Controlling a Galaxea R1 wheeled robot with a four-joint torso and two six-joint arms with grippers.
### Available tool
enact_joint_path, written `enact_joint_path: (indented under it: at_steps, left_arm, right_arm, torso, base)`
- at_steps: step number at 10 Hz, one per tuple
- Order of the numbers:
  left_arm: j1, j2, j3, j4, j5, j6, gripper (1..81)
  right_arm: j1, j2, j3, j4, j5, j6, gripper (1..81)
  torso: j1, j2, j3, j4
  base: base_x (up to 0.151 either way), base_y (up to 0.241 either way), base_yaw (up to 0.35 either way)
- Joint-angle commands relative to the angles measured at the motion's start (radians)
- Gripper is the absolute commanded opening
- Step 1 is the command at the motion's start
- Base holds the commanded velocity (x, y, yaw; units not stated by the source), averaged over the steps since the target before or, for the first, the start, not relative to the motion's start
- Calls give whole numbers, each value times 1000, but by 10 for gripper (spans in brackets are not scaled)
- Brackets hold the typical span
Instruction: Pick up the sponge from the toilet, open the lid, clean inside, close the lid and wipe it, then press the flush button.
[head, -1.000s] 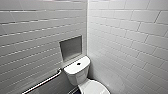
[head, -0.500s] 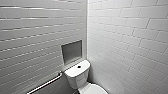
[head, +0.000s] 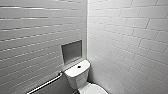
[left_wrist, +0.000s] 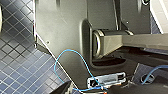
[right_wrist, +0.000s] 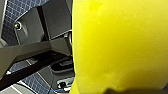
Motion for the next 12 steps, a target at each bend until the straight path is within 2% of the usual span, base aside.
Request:
enact_joint_path:
  at_steps: [1, 4, 5, 6, 7, 8, 9, 10, 12]
  left_arm:
    - [-33, 0, 3, 4, 63, 5, 811]
    - [-41, 2, 1, -1, 61, 5, 811]
    - [-47, 0, 1, -7, 61, 5, 811]
    - [-50, 2, 1, -10, 61, 4, 811]
    - [-50, 3, 1, -10, 61, 4, 811]
    - [-53, 2, 1, -10, 61, 4, 811]
    - [-59, -3, 3, -13, 61, 4, 811]
    - [-66, -10, 12, -15, 61, 4, 811]
    - [-78, -43, 70, -13, 61, 5, 811]
  right_arm:
    - [33, 77, -160, 3, -190, 5, 10]
    - [23, 161, -261, -27, 31, 5, 10]
    - [34, 165, -274, -67, 33, 15, 10]
    - [40, 163, -278, -130, 25, 93, 10]
    - [34, 161, -288, -296, 36, 291, 10]
    - [25, 152, -297, -492, 39, 477, 10]
    - [24, 145, -277, -596, 47, 569, 10]
    - [28, 134, -254, -601, 45, 588, 10]
    - [47, 138, -220, -619, 1, 578, 10]
  torso:
    - [0, 0, 0, 0]
    - [0, 0, 0, 0]
    - [0, 0, 0, 0]
    - [0, 0, 0, 0]
    - [0, 0, 0, 0]
    - [0, 0, 0, 0]
    - [0, 0, 0, 0]
    - [0, 0, 0, 0]
    - [0, 0, 0, 0]
  base:
    - [0, 0, 0]
    - [0, 0, 0]
    - [0, 0, 0]
    - [0, 0, 0]
    - [0, 0, 0]
    - [0, 0, 0]
    - [0, 0, 0]
    - [0, 0, 0]
    - [0, 0, 0]
